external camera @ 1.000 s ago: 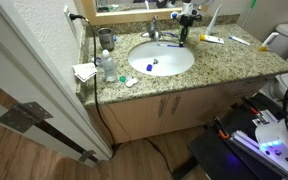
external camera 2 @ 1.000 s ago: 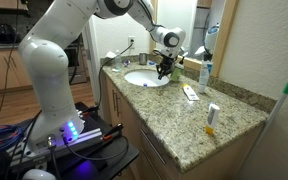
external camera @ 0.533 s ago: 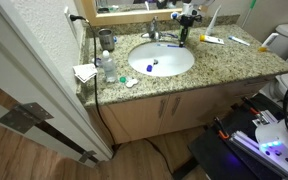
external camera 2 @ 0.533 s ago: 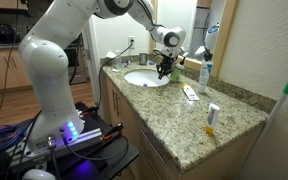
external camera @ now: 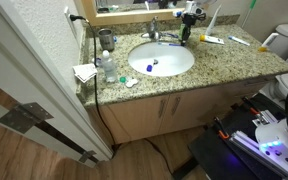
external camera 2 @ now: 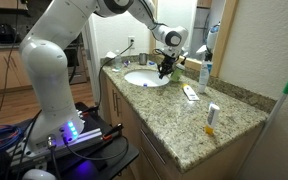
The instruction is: Open the tap
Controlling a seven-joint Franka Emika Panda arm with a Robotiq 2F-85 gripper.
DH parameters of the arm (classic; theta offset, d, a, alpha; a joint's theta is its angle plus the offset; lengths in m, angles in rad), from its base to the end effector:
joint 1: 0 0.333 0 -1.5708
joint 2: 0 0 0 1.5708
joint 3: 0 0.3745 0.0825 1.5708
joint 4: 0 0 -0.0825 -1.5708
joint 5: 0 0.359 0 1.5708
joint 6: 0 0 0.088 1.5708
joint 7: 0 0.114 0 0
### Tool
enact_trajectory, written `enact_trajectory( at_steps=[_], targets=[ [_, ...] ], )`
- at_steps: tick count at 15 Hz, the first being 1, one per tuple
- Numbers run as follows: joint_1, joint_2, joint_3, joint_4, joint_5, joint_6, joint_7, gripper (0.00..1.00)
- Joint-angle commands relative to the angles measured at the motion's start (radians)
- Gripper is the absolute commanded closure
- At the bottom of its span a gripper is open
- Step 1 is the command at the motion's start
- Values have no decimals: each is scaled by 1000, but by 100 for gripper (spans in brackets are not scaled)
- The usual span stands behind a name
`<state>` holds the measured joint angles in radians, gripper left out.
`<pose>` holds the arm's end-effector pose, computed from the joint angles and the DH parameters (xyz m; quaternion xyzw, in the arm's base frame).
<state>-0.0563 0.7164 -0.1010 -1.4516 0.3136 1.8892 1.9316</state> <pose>0.7037 -0.0711 0.2973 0.4411 -0.8809 -0.1675 0.0377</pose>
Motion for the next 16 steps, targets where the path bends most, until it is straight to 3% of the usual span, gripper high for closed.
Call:
enact_trajectory(
  at_steps=[1,16],
  targets=[
    [-21,-60,13,-67,8,-16,-74,98],
    [6,-99,-14,-130,-58,90,-94,98]
  ],
)
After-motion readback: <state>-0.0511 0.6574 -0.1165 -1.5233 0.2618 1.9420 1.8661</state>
